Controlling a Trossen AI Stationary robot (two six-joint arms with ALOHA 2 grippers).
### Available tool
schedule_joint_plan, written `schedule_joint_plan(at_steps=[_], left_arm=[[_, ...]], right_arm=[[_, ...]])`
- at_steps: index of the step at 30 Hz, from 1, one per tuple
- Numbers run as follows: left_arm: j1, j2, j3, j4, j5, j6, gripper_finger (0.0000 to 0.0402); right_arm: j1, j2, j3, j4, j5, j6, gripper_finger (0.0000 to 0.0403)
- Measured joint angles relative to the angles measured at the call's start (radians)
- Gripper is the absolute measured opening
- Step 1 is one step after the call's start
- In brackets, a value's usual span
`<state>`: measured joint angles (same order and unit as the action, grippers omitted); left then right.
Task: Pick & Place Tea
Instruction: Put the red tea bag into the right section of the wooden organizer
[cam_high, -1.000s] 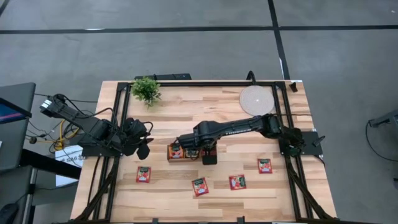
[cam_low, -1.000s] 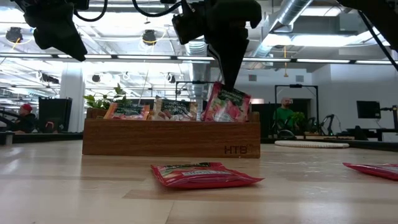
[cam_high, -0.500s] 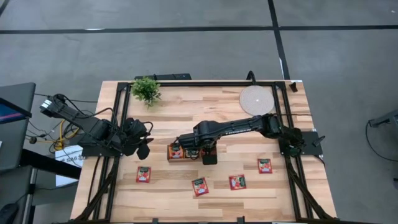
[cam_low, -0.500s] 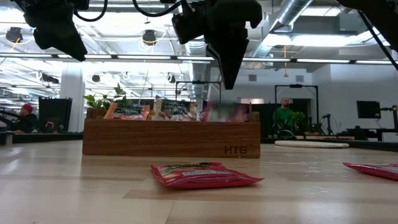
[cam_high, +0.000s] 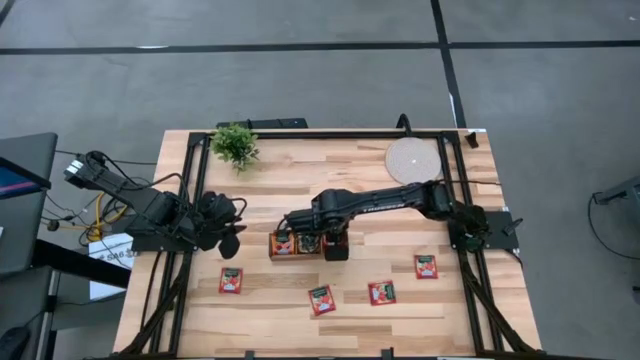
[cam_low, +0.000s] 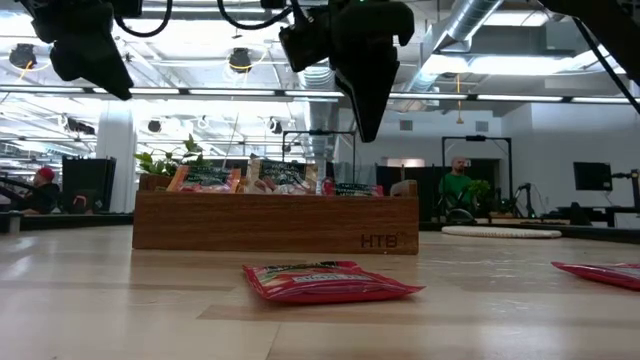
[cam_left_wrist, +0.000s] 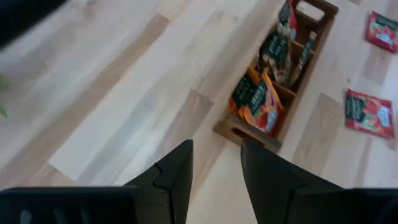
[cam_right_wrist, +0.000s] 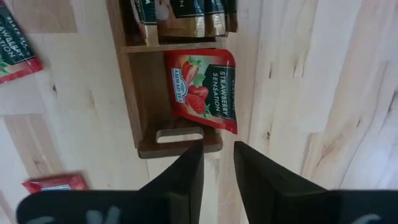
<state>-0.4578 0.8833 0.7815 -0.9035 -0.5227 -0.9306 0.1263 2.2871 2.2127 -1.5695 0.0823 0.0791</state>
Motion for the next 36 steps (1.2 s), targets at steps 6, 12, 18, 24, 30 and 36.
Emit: schedule_joint_plan(at_steps=[6, 12, 18, 24, 30, 36], left_arm=[[0.000, 0.000, 0.000, 0.000, 0.104, -0.009, 0.0126], [-0.016, -0.001, 0.000, -0.003, 0.136, -0.057, 0.0126], [-0.037, 0.000, 0.000, -0.003, 0.124, -0.058, 0.0126], [-0.037, 0.000, 0.000, -0.002, 0.088, -0.057, 0.0126], [-0.038, 0.000, 0.000, 0.000, 0.076, -0.069, 0.0126], [-0.038, 0.000, 0.000, 0.001, 0.077, -0.096, 0.0126]], right_arm=[[0.020, -0.051, 0.000, -0.001, -0.004, 0.004, 0.0072], [0.085, -0.188, -0.098, 0.002, -0.007, 0.082, 0.0071], [0.148, -0.398, -0.411, -0.001, -0.028, 0.297, 0.0071], [0.235, -0.618, -0.783, 0.061, -0.085, 0.493, 0.0071], [0.275, -0.791, -1.079, 0.227, -0.214, 0.580, 0.0071], [0.262, -0.882, -1.278, 0.345, -0.277, 0.595, 0.0077]])
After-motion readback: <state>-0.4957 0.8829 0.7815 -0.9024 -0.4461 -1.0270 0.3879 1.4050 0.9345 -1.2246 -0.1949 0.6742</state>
